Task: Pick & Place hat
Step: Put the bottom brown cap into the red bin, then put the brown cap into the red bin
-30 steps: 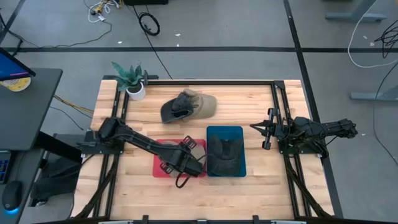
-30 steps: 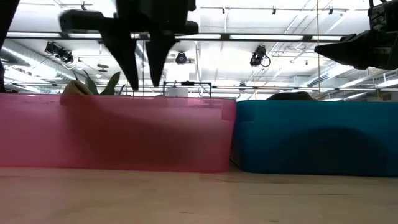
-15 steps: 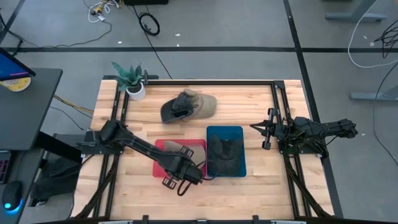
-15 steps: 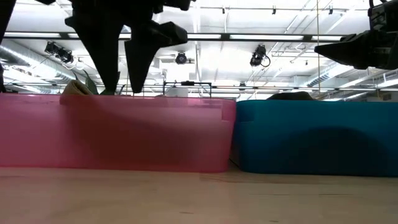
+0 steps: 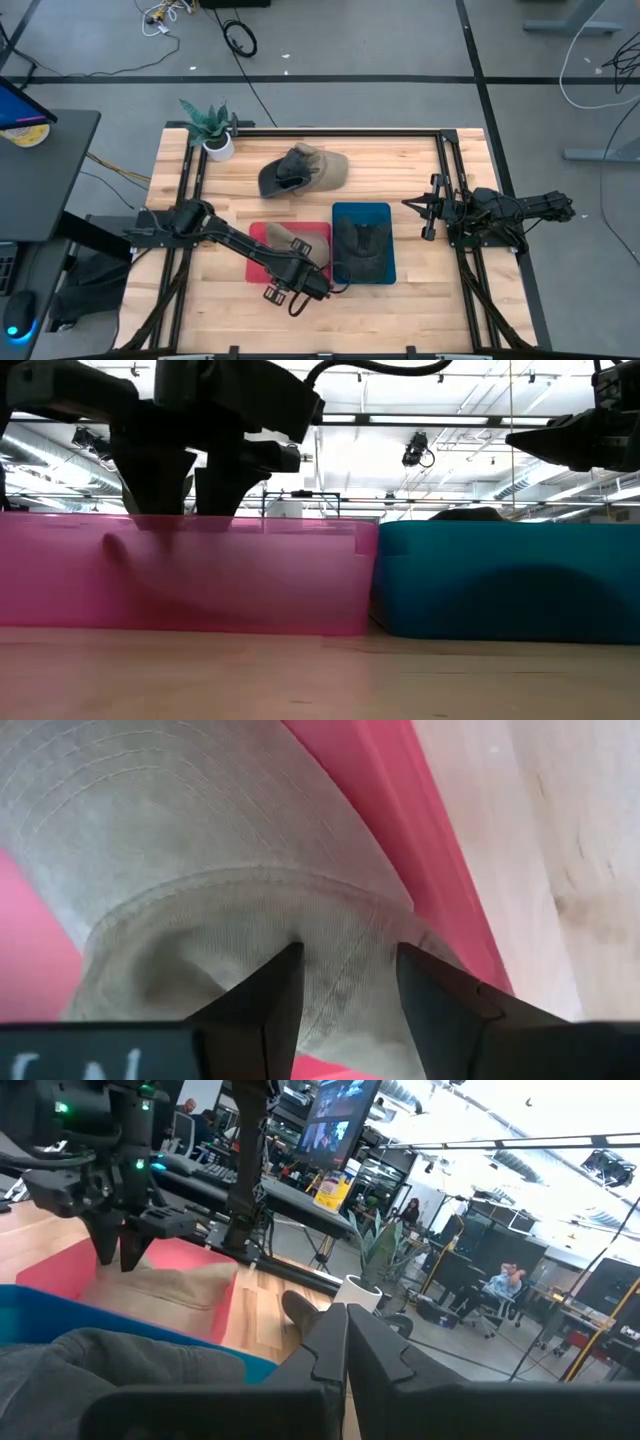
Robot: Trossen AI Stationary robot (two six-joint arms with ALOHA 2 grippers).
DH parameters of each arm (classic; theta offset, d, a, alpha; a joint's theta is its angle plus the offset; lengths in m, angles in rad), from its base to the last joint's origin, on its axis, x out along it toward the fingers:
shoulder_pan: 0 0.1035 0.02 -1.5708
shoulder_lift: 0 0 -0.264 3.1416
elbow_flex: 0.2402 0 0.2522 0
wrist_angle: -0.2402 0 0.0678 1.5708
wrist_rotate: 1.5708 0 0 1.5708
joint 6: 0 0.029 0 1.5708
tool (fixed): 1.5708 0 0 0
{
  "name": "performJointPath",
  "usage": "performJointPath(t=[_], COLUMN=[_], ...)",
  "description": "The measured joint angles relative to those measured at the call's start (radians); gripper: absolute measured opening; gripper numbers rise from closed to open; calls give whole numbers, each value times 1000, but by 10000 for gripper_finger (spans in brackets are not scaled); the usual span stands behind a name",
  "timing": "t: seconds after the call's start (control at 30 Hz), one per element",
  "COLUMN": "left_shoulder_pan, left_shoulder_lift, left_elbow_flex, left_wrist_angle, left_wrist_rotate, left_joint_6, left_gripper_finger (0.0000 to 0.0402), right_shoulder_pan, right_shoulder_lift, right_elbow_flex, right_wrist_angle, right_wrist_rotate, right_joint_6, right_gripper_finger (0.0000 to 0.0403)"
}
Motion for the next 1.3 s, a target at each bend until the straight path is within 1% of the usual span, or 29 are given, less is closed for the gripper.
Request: performJointPath(t=[0.27,0.4,0.53,0.6,0.77,0.9,0.97,1.13,1.3], left_shoulder_pan=[-1,6,47,80,202,308,363,502,579], left_shoulder_lift=[-75,-139,-197,-231,-305,-356,-369,-359,-302], left_elbow_flex=[1,1,0,0,0,0,0,1,1], left_wrist_angle=[-29,-40,-31,-21,25,65,112,322,475], left_wrist_rotate=[-36,-101,-176,-202,-211,-210,-207,-138,-121], left_joint_6=[-6,-17,-43,-57,-93,-169,-212,-296,-322], left_gripper_finger=[165,165,165,165,165,165,165,165,165], right_shoulder_pan=[0,0,0,0,0,0,0,0,0], right_shoulder_lift=[0,0,0,0,0,0,0,0,0], right_elbow_flex=[0,0,0,0,0,0,0,0,0], right_wrist_angle=[0,0,0,0,0,0,0,0,0], right_wrist_rotate=[0,0,0,0,0,1,0,0,0], right_joint_6=[0,0,0,0,0,0,0,0,0], right_gripper_finger=[13,13,13,13,13,13,13,13,13])
